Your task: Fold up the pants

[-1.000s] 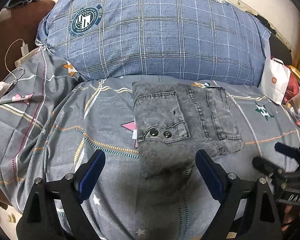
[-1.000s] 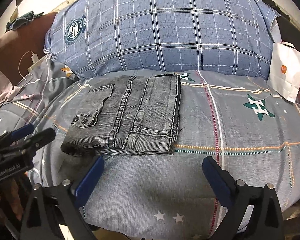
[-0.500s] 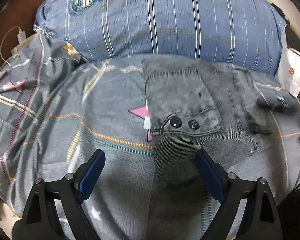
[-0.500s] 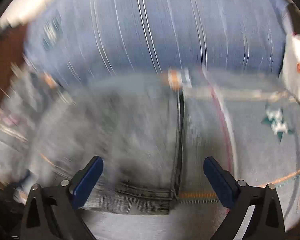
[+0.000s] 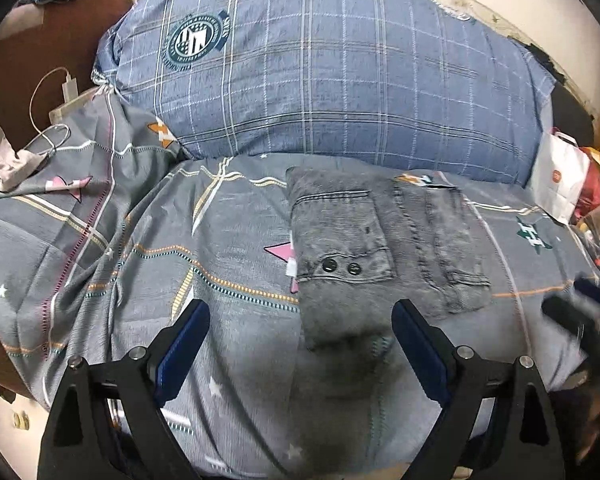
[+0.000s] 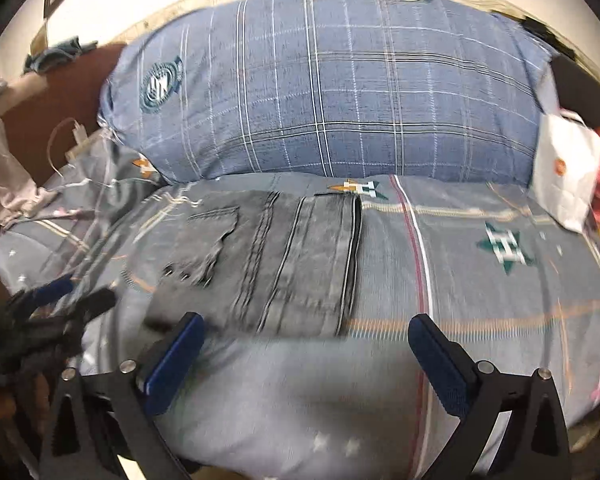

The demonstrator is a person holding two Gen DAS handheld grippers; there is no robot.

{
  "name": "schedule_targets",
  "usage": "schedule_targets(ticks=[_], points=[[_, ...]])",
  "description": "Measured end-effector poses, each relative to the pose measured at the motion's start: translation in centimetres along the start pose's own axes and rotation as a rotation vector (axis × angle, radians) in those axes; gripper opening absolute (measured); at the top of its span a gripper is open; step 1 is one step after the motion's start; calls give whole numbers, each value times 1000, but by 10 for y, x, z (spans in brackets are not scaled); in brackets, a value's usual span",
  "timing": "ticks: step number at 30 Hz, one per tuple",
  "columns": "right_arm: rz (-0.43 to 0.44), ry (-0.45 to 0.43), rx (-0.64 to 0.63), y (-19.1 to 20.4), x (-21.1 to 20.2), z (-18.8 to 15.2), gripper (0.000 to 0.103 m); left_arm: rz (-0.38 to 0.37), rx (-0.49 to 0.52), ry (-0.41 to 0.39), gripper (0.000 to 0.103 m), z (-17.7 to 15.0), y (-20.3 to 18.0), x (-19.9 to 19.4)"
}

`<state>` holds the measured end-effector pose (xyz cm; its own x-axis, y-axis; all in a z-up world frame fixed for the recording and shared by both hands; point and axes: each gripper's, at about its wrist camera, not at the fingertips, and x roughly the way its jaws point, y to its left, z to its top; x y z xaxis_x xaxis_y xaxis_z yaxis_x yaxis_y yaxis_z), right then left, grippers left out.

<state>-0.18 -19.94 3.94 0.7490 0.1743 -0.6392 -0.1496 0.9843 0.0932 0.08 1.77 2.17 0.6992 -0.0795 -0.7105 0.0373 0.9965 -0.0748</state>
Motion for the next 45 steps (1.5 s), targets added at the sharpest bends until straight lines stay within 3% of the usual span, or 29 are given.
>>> schedule_targets(ticks=[3, 6, 16, 33, 38, 45], points=[[33, 32, 39, 6, -8, -31, 103, -21, -15, -2, 93, -5, -3, -11], [-10, 60, -31, 16, -10, -45, 103, -36, -11, 6, 93, -10, -8, -19], [-27, 26, 1, 11, -24, -46, 103, -6, 42, -20, 93, -22, -17, -35], [-31, 23, -37, 22, -12, -35, 103, 21, 28, 5, 93, -20, -12, -19], [-45, 26, -68, 24, -8, -28, 103, 10, 23, -36, 93, -13, -12, -25], [-52, 31, -93, 27, -4, -22, 103, -15, 26, -36, 93, -7, -14, -29]])
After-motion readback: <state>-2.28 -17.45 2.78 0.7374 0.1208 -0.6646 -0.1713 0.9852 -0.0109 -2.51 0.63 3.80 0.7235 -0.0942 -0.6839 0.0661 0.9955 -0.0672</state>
